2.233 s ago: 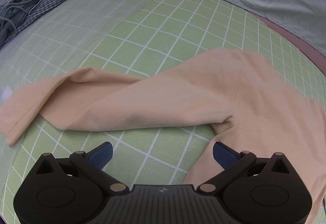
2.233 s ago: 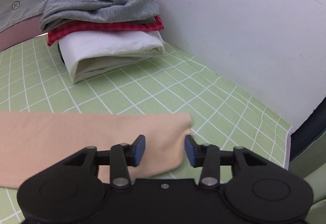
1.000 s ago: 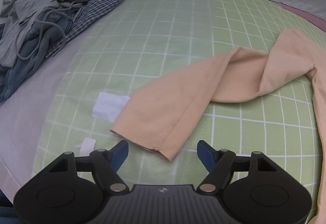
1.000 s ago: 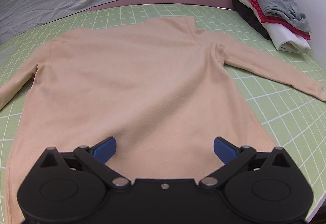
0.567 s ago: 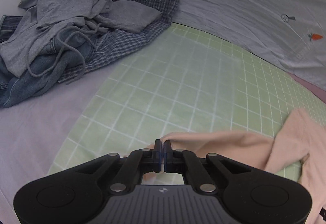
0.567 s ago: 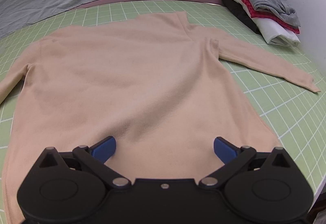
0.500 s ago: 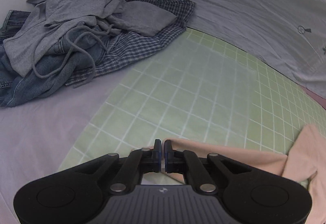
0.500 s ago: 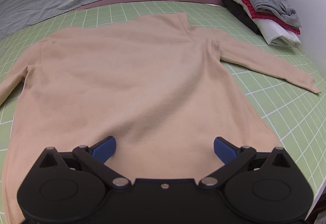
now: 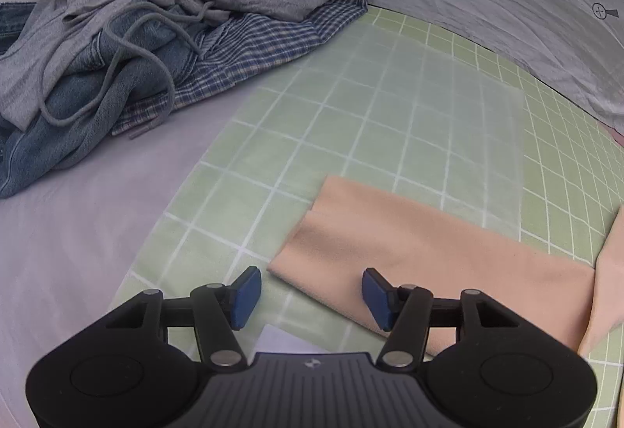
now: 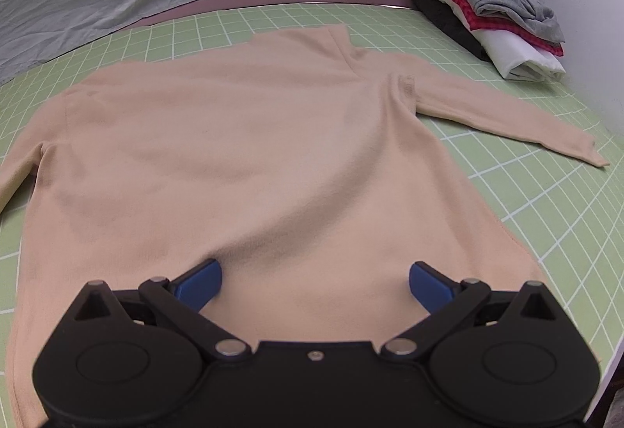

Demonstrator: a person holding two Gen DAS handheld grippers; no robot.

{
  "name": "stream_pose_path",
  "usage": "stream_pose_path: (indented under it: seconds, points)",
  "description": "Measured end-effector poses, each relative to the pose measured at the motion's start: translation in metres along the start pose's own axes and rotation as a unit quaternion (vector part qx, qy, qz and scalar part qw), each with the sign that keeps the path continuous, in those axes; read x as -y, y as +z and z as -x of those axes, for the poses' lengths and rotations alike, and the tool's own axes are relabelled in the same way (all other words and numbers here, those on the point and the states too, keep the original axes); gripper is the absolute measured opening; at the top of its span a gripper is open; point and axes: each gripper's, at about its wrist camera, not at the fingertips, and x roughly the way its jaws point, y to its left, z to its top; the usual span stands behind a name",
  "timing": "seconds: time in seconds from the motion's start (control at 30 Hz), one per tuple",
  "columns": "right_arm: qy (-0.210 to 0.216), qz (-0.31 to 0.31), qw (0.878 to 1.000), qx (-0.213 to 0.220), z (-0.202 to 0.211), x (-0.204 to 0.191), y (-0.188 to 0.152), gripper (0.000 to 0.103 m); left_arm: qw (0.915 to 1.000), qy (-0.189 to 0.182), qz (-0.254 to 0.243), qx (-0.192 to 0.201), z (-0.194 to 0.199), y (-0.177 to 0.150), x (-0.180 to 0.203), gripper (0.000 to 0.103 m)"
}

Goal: Fold clothes
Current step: 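Grasp the other sleeve cuff with the left gripper and pull it outward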

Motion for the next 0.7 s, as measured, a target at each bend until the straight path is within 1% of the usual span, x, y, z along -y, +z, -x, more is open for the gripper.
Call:
stream_pose_path:
  seconds: [0.07,0.1,0.17,0.2,0.23,0.3,0.37,0.53,0.7]
  points:
    - [-0.001,0.002,1.000,0.000,0.000,0.000,0.000,0.103,1.0000,0.003,-0.003,0.002,-0.001,0.000,0.002,0.058]
    - [-0.001,0.002,1.000,0.000,0.000,0.000,0.000,0.103,1.0000,0.004,-0.006,0.003,-0.001,-0.001,0.003,0.056]
    - [-0.002,0.003,1.000,0.000,0.000,0.000,0.001,0.103,0.9999,-0.001,-0.009,0.006,0.001,-0.001,0.005,0.037]
    - [-0.001,0.003,1.000,0.001,0.000,0.001,0.000,0.103,0.9999,-0.006,-0.008,0.005,0.003,-0.001,0.006,0.016]
    - [0.000,0.003,1.000,0.001,0.000,0.001,0.000,0.103,0.9999,-0.005,-0.009,0.003,0.005,-0.003,0.007,0.009]
    - [0.003,0.002,1.000,0.002,0.000,0.002,-0.001,0.103,0.9998,0.008,-0.020,0.002,0.010,-0.007,0.009,0.002]
    - [0.006,0.000,1.000,0.004,-0.001,0.004,-0.001,0.103,0.9998,0.012,-0.018,-0.002,0.019,-0.015,0.006,0.002]
    - [0.020,-0.009,1.000,0.009,-0.001,0.009,-0.005,0.103,0.9995,-0.001,0.014,-0.029,0.043,-0.046,-0.009,0.002]
    - [0.039,-0.019,0.999,0.011,-0.003,0.015,-0.007,0.103,0.9985,-0.010,0.015,-0.051,0.064,-0.085,-0.010,0.003]
